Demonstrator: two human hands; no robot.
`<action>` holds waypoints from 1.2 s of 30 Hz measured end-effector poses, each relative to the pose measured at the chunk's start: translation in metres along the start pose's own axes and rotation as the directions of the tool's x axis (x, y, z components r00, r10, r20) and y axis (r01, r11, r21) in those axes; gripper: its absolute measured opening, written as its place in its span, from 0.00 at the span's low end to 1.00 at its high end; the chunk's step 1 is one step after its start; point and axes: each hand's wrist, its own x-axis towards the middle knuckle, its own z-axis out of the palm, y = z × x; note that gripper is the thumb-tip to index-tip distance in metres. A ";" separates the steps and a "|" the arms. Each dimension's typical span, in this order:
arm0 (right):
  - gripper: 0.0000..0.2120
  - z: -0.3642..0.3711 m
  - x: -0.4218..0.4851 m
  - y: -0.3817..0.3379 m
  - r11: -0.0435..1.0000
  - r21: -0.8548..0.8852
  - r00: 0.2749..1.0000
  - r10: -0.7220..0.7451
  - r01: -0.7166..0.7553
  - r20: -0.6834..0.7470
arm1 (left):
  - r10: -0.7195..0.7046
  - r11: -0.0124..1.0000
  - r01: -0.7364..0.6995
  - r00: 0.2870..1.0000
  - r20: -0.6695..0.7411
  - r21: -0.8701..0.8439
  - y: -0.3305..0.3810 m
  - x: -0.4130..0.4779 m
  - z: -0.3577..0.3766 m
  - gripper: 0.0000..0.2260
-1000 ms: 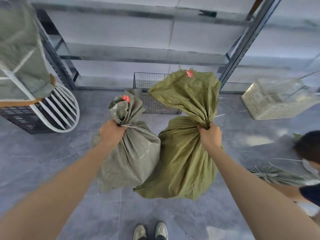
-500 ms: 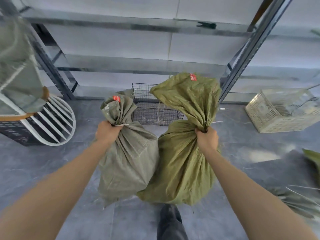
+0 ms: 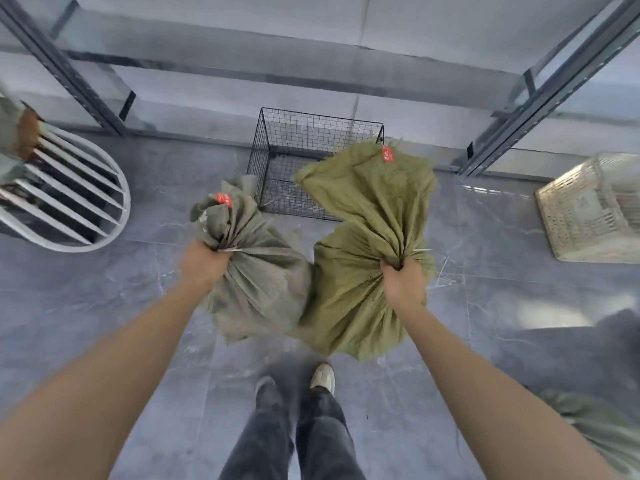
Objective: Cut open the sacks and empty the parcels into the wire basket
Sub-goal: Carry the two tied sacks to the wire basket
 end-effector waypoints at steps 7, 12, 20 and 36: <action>0.08 0.039 0.078 -0.007 0.995 -0.074 0.998 0.064 -0.064 0.000 | -0.034 0.999 0.033 0.999 0.038 0.012 0.005 0.086 0.045 0.18; 0.07 0.072 0.131 -0.016 0.990 -0.103 0.995 0.094 -0.095 -0.011 | -0.077 0.996 0.075 0.996 0.053 0.038 0.009 0.143 0.078 0.17; 0.06 0.116 0.196 -0.024 0.991 -0.064 0.993 0.115 -0.114 0.002 | -0.107 0.992 0.106 0.994 0.010 0.063 0.007 0.209 0.125 0.17; 0.23 0.175 0.278 -0.034 0.982 -0.066 0.976 0.182 -0.175 0.117 | -0.053 0.992 0.029 0.978 0.200 0.122 -0.009 0.274 0.184 0.21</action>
